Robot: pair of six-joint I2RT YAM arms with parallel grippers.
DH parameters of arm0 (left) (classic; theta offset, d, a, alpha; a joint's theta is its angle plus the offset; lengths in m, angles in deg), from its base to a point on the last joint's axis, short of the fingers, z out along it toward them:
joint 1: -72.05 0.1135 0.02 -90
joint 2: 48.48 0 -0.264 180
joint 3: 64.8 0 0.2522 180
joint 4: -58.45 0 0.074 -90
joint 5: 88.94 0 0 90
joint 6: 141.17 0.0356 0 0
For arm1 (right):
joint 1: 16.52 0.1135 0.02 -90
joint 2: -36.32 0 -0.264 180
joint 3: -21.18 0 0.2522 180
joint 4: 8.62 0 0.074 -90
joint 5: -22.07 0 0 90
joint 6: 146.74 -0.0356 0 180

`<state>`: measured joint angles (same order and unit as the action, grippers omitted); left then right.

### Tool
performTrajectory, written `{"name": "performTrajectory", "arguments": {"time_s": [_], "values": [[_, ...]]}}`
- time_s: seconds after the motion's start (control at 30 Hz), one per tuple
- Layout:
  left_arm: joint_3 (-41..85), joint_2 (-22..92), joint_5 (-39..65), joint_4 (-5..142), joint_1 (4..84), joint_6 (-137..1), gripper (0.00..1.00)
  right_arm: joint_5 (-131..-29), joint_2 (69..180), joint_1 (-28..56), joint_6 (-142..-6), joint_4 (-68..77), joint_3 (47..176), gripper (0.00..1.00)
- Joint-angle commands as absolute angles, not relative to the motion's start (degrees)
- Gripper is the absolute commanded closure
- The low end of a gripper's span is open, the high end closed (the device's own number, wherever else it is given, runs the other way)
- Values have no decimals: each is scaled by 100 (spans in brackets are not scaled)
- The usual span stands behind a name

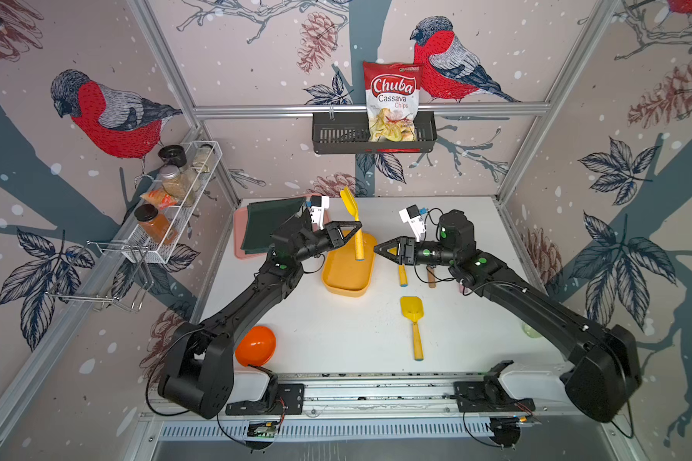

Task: Take the shovel out of the storage box
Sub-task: Pick up the shovel from the storage box.

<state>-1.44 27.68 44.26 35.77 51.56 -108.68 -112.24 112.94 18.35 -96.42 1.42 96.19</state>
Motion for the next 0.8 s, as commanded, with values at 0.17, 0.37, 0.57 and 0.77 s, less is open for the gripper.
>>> {"name": "performTrajectory", "arguments": {"time_s": [0.17,0.37,0.57,0.77], "values": [[-598,2702,4575,1746,5172,-11748,100,-12191,11957,2144,-10033,-1070,10297,33],[-679,2655,4502,1756,5174,-11690,100,-12050,12320,2185,-9754,-540,10579,38],[-675,2628,4469,1941,5179,-11525,100,-12196,12447,2094,-9840,-658,10615,43],[-749,2786,4535,1503,5176,-11788,100,-12408,12719,2196,-9974,-947,10714,60]]}}
